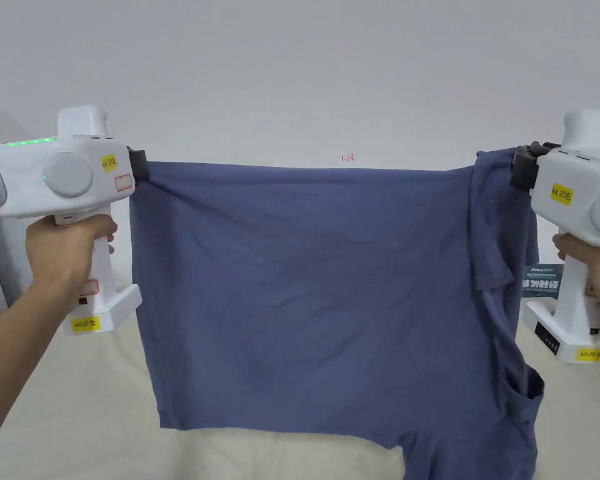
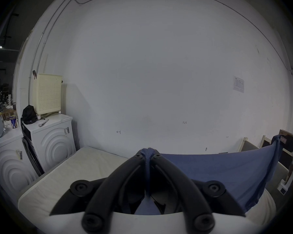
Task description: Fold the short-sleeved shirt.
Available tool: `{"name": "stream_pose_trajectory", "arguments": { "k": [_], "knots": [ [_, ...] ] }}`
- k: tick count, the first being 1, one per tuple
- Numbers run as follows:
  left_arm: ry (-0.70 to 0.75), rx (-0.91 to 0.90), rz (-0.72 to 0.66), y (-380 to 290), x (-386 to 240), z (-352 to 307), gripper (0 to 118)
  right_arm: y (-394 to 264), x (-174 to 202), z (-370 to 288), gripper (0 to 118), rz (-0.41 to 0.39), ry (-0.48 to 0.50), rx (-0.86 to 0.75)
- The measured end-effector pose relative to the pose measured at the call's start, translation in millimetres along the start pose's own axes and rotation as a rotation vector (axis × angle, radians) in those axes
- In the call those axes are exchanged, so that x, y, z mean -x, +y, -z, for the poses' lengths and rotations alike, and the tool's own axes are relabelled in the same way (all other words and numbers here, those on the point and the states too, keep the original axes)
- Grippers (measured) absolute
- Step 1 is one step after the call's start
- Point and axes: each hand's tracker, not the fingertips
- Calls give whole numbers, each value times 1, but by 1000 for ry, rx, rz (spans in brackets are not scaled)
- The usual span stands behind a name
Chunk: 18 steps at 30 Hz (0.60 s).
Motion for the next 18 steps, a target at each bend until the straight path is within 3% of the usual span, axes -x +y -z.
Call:
{"name": "stream_pose_trajectory", "arguments": {
  "k": [9, 13, 18],
  "knots": [
    [4, 169, -6, -121, 9, 56, 4, -118, -24, 37, 2, 82, 23, 183],
    [-10, 270, -27, -184, 17, 49, 4, -177, -40, 29, 2, 160, 49, 275],
    [-22, 362, 5, -247, 25, 6, 4, -233, -49, -13, 2, 179, 49, 360]
  ]
}}
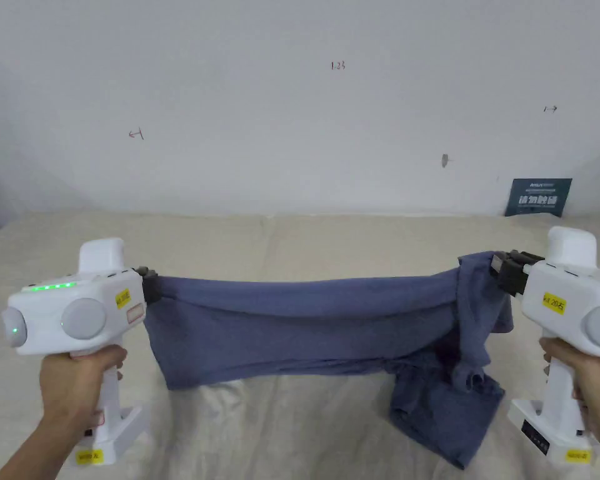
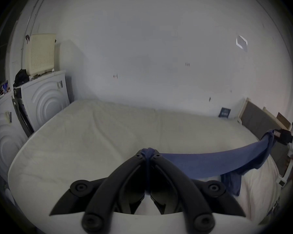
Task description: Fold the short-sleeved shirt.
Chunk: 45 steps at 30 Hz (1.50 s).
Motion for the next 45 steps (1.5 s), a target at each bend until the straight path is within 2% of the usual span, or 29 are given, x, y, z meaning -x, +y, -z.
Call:
{"name": "stream_pose_trajectory", "arguments": {
  "k": [9, 16, 21, 27, 30, 33, 34, 35, 36, 37, 38, 39, 40, 41, 45],
  "knots": [
    [7, 134, -7, -115, 28, -78, 4, -95, -12, -106, 2, 30, 47, 100],
    [40, 233, -32, -197, 40, -146, 4, -169, -4, -196, 2, 62, 57, 195],
    [56, 320, -73, -252, 50, -180, 4, -221, -3, -246, 2, 127, 45, 274],
    [94, 421, -85, -302, 59, -182, 4, -278, 0, -263, 2, 110, -15, 427],
    [109, 465, -101, -318, 58, -179, 4, -296, 3, -256, 2, 92, -82, 514],
    [112, 507, -118, -330, 57, -175, 4, -307, 7, -244, 2, 111, -152, 593],
    [117, 506, -118, -331, 56, -175, 4, -308, 5, -242, 2, 99, -150, 594],
    [124, 498, -117, -328, 55, -176, 6, -308, 8, -242, 2, 86, -155, 594],
    [127, 496, -124, -324, 53, -179, 19, -306, 13, -243, 3, 69, -171, 589],
    [121, 503, -138, -321, 53, -179, 39, -302, 18, -244, 7, 44, -182, 581],
    [113, 523, -153, -316, 51, -180, 64, -297, 19, -245, 18, 4, -210, 575],
    [126, 537, -158, -311, 49, -182, 90, -290, 25, -246, 50, -40, -249, 561],
    [125, 524, -166, -305, 46, -186, 98, -282, 30, -246, 77, -61, -262, 531],
    [89, 459, -197, -295, 44, -191, 98, -271, 35, -249, 94, -82, -245, 479],
    [31, 264, -224, -240, 27, -209, 98, -207, 56, -264, 96, -121, -219, 245]
  ]
}}
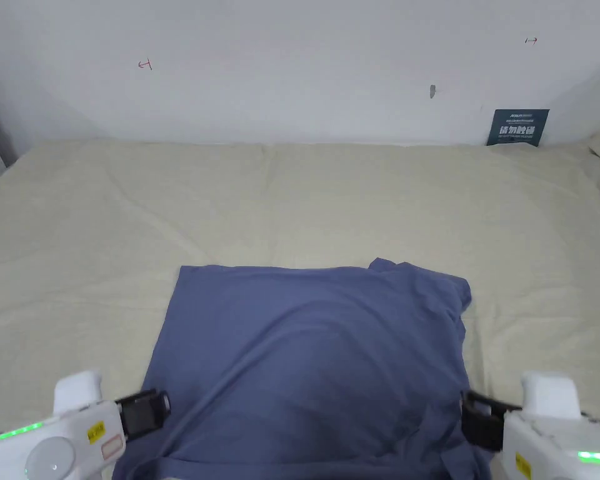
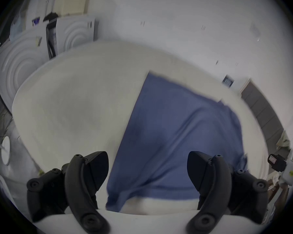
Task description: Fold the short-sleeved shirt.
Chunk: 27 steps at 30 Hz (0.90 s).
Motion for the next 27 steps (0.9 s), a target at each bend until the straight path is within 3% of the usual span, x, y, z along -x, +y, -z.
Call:
{"name": "stream_pose_trajectory", "arguments": {
  "k": [6, 11, 12, 13, 14, 15, 16, 17, 19, 22, 27],
  "knots": [
    [-22, -349, 121, 48, -58, -51, 98, 68, 24, -55, 96, -27, -29, -353],
    [31, -538, 263, 54, -96, -74, 97, 86, 41, -79, 94, -65, -73, -505],
    [37, -563, 287, 52, -101, -76, 94, 87, 43, -81, 86, -69, -83, -520],
    [36, -581, 309, 50, -104, -78, 84, 88, 44, -82, 70, -68, -78, -525],
    [26, -599, 323, 48, -107, -80, 64, 88, 46, -84, 37, -67, -83, -534],
    [5, -606, 333, 47, -108, -80, 17, 88, 47, -85, 0, -63, -90, -545],
    [-26, -623, 342, 47, -110, -83, 0, 88, 48, -85, 0, -54, -105, -550],
    [-49, -607, 331, 46, -110, -83, 0, 88, 49, -81, 0, -47, -142, -596],
    [-70, -585, 335, 47, -108, -83, 0, 87, 48, -77, 0, -34, -70, -544],
    [-61, -553, 327, 46, -106, -77, 0, 81, 49, -72, 0, -37, -92, -546],
    [-53, -314, 271, 44, -77, -56, 0, 71, 45, -67, 0, -43, -85, -510]
  ]
}}
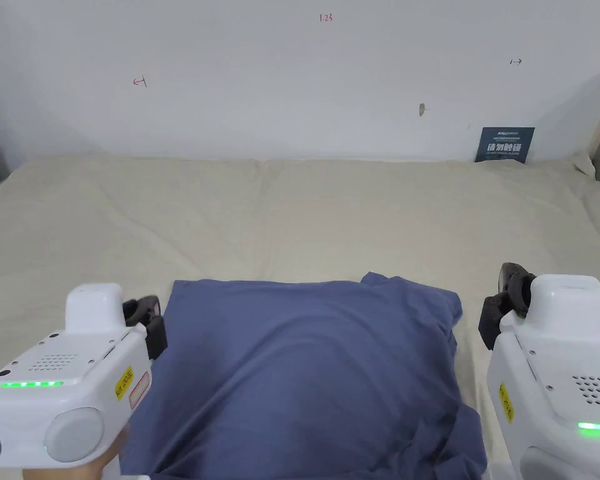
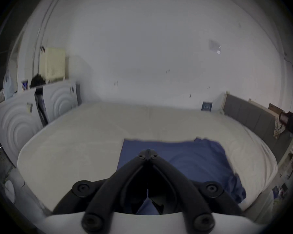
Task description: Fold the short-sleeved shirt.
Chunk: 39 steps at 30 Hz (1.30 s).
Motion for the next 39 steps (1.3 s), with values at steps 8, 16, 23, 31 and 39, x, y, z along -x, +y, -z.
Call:
{"name": "stream_pose_trajectory", "arguments": {
  "k": [8, 16, 23, 31, 39],
  "knots": [
    [74, 337, -49, -64, 61, 10, 46, -22, -6, 0, 0, -5, 8, 86],
    [96, 615, -101, -135, 82, 24, 103, -45, 1, -1, 0, -10, 27, 170],
    [138, 610, -82, -171, 74, 42, 73, -58, 0, 0, 0, -21, 27, 232],
    [79, 529, -121, -156, 71, 33, 6, -106, -23, 17, 96, -24, 15, 552],
    [51, 487, -130, -138, 68, 28, 6, -193, -30, 21, 96, 14, 4, 834]
  ]
}}
